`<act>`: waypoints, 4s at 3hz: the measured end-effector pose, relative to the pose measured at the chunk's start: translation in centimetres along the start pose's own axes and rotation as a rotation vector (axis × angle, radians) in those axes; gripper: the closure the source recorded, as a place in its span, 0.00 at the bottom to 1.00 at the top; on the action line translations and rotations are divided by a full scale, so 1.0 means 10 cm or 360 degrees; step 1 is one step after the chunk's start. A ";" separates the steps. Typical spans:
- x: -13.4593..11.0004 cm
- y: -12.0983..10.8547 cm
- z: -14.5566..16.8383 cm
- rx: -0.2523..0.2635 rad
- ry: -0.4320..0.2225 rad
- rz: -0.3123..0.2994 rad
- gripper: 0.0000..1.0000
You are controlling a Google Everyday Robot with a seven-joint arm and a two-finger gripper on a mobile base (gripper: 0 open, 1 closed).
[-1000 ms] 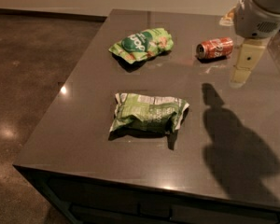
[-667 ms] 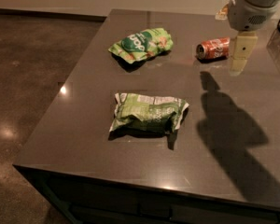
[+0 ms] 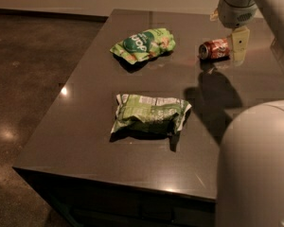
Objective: Pick coke can
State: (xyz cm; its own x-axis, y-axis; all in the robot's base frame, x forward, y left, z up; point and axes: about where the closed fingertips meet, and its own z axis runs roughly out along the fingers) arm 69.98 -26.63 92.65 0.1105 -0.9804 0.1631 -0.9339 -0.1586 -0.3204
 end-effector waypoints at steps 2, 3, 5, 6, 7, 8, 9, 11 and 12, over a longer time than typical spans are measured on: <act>0.03 -0.26 0.43 -0.0059 0.0198 -0.0252 0.00; 0.01 -0.33 0.55 -0.0082 0.0274 -0.0354 0.00; -0.03 -0.35 0.80 -0.0189 0.0318 -0.0422 0.00; -0.05 -0.34 0.89 -0.0231 0.0275 -0.0389 0.18; -0.08 -0.38 0.88 -0.0220 0.0239 -0.0360 0.41; -0.16 -0.45 0.69 -0.0145 0.0184 -0.0338 0.64; -0.34 -0.49 0.36 -0.0043 0.0082 -0.0340 0.88; -0.92 -0.05 -0.41 0.0027 -0.0293 -0.0311 1.00; -1.14 0.21 -0.72 0.0020 -0.0474 -0.0261 1.00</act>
Offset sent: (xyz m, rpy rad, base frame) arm 0.0506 -0.0044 -0.0394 -0.2802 0.0740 0.1643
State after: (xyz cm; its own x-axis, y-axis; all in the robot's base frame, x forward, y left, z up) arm 64.27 -14.99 96.83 0.3550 -0.9325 -0.0660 -0.8915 -0.3165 -0.3242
